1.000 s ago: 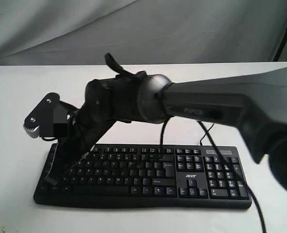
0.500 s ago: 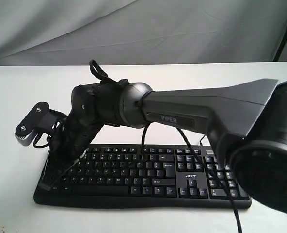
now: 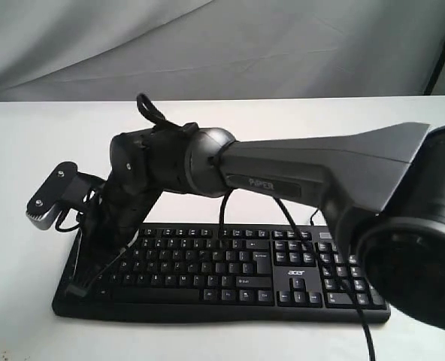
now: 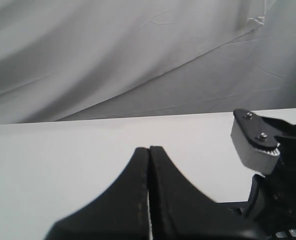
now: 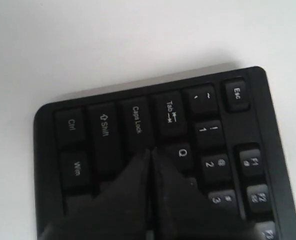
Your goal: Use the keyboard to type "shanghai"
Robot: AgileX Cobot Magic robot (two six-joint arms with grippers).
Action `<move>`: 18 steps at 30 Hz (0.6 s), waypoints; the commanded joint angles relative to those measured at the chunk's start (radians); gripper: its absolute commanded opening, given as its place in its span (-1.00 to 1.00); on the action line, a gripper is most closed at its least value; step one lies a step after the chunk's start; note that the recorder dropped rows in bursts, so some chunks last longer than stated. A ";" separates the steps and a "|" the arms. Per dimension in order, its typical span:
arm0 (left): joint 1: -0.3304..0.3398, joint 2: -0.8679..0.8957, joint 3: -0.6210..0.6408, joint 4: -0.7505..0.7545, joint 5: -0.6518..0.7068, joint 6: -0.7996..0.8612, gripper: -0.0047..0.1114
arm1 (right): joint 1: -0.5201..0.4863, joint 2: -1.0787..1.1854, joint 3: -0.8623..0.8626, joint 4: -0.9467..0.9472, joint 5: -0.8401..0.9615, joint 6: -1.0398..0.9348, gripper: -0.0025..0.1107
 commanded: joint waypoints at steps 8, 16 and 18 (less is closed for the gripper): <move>-0.006 -0.002 0.002 0.000 -0.006 -0.003 -0.92 | -0.129 -0.334 0.500 -0.005 -0.251 0.042 -0.96; -0.006 -0.002 0.002 0.000 -0.006 -0.003 -0.92 | -0.142 -0.344 0.566 0.018 -0.305 0.049 -0.96; -0.006 -0.002 0.002 0.000 -0.006 -0.003 -0.92 | -0.142 -0.332 0.566 0.018 -0.301 0.049 -0.96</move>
